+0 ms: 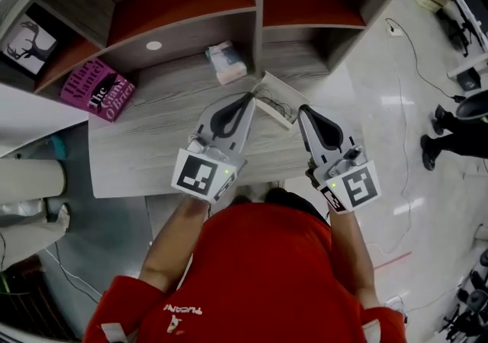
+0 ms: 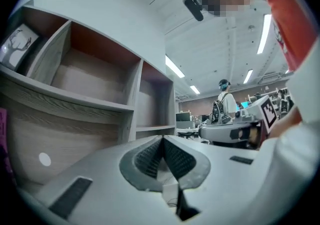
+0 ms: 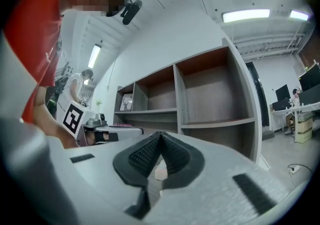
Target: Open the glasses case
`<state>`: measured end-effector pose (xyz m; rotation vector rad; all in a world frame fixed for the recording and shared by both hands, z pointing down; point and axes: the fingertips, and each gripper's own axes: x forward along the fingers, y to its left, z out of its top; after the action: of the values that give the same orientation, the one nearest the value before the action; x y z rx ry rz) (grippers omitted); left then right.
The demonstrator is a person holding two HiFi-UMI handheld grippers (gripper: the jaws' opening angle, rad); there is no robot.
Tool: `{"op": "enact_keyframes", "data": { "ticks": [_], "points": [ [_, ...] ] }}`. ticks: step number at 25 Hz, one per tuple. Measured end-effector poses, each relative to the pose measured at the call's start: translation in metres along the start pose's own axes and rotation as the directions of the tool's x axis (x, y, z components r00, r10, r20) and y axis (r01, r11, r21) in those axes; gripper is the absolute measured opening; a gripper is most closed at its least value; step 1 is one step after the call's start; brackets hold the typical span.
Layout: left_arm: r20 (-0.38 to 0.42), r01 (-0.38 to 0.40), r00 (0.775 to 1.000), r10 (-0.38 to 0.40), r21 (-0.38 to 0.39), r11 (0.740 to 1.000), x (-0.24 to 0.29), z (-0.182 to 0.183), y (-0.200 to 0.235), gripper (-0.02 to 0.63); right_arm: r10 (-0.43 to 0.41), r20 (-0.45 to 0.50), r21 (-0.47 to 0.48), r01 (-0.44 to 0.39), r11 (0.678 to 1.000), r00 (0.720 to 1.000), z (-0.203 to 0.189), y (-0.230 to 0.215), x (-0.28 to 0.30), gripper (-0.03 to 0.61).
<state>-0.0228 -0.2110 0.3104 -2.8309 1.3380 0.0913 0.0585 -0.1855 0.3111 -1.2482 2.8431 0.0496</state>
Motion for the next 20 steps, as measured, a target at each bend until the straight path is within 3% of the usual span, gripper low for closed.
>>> {"op": "enact_keyframes", "data": {
  "ticks": [20],
  "points": [
    [-0.008,0.038,0.999,-0.038,0.017,0.999,-0.024,0.006,-0.006,0.009,-0.039,0.03,-0.022,0.039,0.999,0.999,0.006,0.013,-0.007,0.003]
  ]
}}
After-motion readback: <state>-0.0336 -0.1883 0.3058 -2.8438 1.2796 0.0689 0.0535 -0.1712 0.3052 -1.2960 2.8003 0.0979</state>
